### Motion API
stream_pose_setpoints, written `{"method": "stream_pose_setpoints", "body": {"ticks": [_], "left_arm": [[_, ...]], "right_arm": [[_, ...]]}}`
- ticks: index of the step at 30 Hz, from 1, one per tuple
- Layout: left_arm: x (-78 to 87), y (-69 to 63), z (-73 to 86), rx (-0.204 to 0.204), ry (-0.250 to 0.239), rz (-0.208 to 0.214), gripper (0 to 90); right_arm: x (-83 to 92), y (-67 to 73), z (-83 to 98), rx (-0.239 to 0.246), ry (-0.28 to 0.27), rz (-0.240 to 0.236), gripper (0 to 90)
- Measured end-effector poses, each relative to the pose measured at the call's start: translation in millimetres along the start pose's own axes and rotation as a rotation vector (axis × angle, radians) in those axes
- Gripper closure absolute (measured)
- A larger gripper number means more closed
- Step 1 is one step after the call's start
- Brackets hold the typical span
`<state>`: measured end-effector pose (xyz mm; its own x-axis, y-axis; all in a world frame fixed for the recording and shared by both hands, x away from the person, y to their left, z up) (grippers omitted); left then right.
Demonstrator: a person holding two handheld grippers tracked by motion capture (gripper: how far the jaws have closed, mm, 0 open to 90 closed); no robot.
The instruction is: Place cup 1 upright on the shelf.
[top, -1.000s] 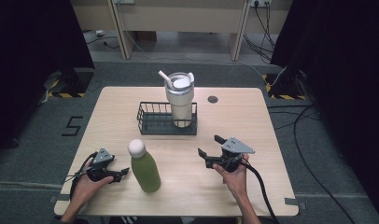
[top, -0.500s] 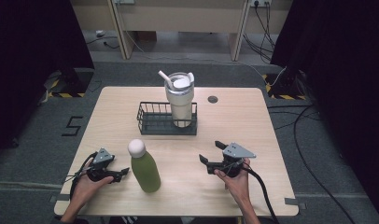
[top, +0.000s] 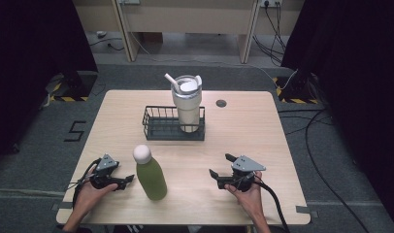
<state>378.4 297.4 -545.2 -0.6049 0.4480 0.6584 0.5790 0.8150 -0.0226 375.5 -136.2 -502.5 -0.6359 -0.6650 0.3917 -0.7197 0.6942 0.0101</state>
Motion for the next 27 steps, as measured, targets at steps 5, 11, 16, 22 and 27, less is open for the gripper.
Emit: {"method": "stream_pose_setpoints", "body": {"ticks": [5,11,16,22,27], "left_arm": [[0.0,0.0,0.0,0.001,0.000,0.000,13.2],[0.0,0.0,0.0,0.001,0.000,0.000,13.2],[0.0,0.0,0.0,0.001,0.000,0.000,13.2],[0.0,0.0,0.0,0.001,-0.001,0.000,13.2],[0.0,0.0,0.0,0.001,-0.001,0.000,13.2]], "right_arm": [[2.4,0.3,4.8,-0.003,0.014,0.004,15.0],[1.5,3.2,11.8,0.016,0.056,0.007,15.0],[4.6,5.2,15.1,0.009,0.071,-0.002,15.1],[10.3,6.4,19.5,0.004,0.112,-0.001,15.2],[11.4,6.1,24.6,0.014,0.163,0.013,15.3]]}}
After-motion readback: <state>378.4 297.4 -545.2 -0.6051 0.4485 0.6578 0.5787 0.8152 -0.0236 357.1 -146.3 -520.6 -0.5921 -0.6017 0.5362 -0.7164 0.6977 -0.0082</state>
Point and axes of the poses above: each handheld gripper's, and its own axes: x roughly backward along the jaws, z roughly out of its underside, y roughly to its left, the point moved 3 cm from there along -x, roughly forward along the jaws
